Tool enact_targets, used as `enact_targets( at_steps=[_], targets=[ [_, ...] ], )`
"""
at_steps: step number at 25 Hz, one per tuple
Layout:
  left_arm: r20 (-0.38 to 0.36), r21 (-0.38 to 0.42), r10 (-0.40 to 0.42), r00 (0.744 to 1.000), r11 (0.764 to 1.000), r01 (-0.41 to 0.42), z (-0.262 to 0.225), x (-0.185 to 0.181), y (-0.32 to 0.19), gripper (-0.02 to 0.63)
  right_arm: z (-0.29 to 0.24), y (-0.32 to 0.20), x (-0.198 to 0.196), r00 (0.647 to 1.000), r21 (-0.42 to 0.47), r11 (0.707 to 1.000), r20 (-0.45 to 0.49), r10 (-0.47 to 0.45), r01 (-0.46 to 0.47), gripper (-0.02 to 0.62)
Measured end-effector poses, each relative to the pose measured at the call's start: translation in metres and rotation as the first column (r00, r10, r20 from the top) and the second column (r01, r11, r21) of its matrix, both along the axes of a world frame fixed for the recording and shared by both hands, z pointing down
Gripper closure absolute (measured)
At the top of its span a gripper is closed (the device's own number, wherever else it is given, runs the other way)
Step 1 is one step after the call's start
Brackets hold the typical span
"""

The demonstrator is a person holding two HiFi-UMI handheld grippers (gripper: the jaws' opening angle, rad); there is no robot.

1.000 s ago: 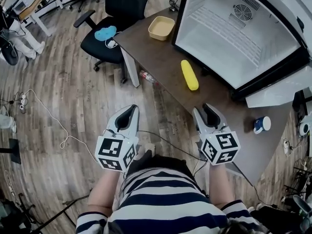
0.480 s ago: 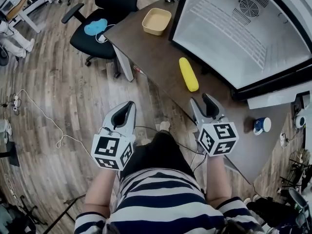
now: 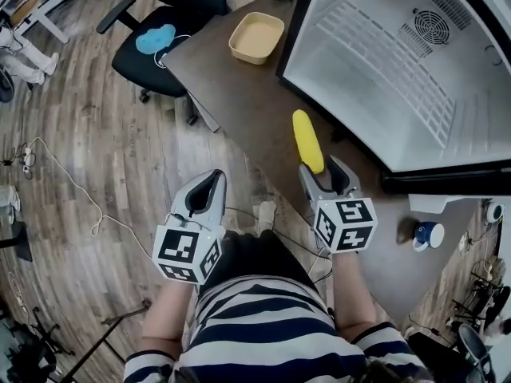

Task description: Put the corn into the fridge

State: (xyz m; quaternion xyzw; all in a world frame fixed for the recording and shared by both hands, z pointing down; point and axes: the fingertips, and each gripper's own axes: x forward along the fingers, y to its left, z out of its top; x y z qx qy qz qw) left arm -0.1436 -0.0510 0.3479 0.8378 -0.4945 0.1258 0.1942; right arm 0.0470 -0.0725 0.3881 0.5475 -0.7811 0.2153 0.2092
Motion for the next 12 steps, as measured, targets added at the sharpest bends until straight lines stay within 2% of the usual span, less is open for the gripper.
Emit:
enact_targets(
  at_steps=[12],
  targets=[
    [0.001, -0.063, 0.007, 1.000, 0.998, -0.007, 0.034, 0.027, -0.044, 0.606, 0.044, -0.041, 0.009, 1.000, -0.099, 0.995, -0.021, 0.011, -0.013, 0.356]
  ],
)
